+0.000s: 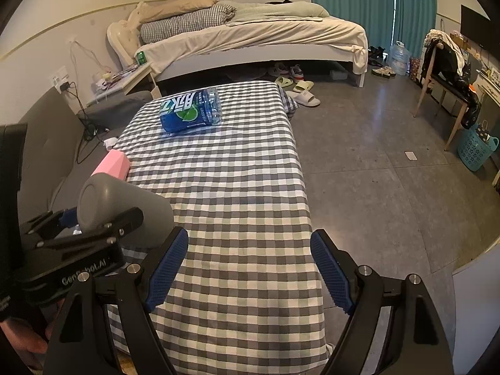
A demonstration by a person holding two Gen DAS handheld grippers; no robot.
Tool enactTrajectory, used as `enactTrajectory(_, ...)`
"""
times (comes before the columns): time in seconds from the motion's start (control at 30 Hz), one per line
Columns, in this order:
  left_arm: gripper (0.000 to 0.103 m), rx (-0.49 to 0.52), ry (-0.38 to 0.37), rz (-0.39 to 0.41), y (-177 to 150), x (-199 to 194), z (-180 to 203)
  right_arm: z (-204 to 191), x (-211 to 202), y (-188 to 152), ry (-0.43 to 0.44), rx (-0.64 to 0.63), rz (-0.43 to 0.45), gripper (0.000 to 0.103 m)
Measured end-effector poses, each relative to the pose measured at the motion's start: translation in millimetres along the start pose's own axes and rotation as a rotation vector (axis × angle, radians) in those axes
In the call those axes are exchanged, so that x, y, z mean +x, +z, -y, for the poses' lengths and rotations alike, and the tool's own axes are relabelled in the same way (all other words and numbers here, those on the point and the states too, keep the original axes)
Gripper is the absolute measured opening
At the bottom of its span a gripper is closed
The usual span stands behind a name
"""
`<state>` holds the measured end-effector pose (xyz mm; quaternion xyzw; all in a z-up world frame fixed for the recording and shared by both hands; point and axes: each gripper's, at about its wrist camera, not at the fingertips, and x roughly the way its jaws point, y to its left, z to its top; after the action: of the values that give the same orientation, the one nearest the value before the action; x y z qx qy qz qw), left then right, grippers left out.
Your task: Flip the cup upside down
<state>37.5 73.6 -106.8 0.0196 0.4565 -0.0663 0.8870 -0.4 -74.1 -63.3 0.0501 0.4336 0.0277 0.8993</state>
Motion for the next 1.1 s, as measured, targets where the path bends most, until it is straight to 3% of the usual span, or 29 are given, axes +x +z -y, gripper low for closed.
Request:
enactTrajectory(0.57, 0.083, 0.016, -0.051, 0.035, -8, -1, 3, 1, -8, 1, 0.009, 0.011, 0.018, 0.081)
enactTrajectory(0.87, 0.083, 0.001, -0.089, 0.019, -12, 31, -2, 3, 0, -2, 0.007, 0.026, 0.005, 0.081)
enactTrajectory(0.97, 0.081, -0.010, -0.116, 0.023, -12, 42, -4, 3, 5, -4, 0.003, 0.025, -0.007, 0.081)
enactTrajectory(1.1, 0.073, 0.052, -0.083, 0.030, -14, 49, 2, 5, 11, -6, -0.004, 0.028, -0.019, 0.081)
